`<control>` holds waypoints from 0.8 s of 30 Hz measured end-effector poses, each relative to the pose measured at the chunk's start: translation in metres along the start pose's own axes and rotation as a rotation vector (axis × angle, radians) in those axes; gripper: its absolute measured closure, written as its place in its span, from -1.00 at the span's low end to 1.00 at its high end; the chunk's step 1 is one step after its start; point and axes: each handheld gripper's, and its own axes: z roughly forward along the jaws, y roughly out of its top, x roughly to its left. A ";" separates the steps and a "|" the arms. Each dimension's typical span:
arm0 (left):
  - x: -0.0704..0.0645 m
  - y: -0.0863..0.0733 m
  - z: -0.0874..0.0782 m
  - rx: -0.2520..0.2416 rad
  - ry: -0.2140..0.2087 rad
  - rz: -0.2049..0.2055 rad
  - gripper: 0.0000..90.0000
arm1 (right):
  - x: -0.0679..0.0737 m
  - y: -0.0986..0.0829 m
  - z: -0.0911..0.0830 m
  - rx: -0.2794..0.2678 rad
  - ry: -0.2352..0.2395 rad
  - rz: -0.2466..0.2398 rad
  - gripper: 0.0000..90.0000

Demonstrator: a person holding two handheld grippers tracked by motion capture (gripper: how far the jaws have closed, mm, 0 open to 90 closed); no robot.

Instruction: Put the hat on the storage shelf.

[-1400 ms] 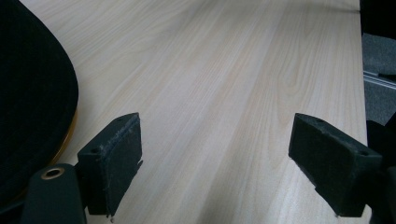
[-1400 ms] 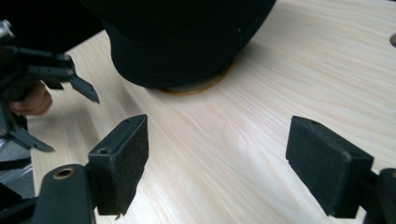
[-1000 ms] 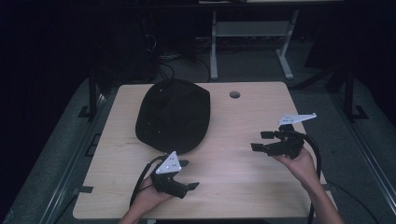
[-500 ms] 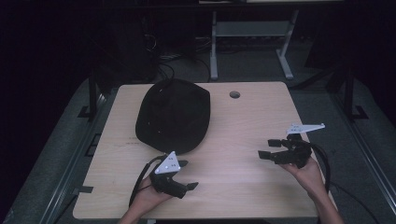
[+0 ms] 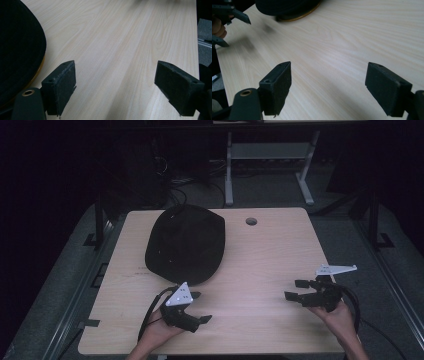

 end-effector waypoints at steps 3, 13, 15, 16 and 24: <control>0.000 0.000 0.000 0.000 0.001 0.000 -0.63 | 0.000 -0.008 -0.002 0.001 -0.003 0.007 -0.55; 0.001 -0.001 -0.001 -0.004 0.001 -0.010 -0.63 | 0.002 -0.038 -0.005 0.006 -0.008 0.040 -0.54; 0.001 -0.001 -0.001 -0.005 0.001 -0.015 -0.63 | 0.002 -0.043 -0.006 -0.001 -0.003 0.047 -0.55; 0.001 -0.001 -0.001 -0.004 0.001 -0.016 -0.63 | 0.003 -0.046 -0.007 -0.004 -0.002 0.049 -0.55; 0.003 -0.003 -0.003 -0.002 0.002 -0.030 -0.63 | 0.007 -0.061 -0.014 -0.029 -0.006 0.055 -0.55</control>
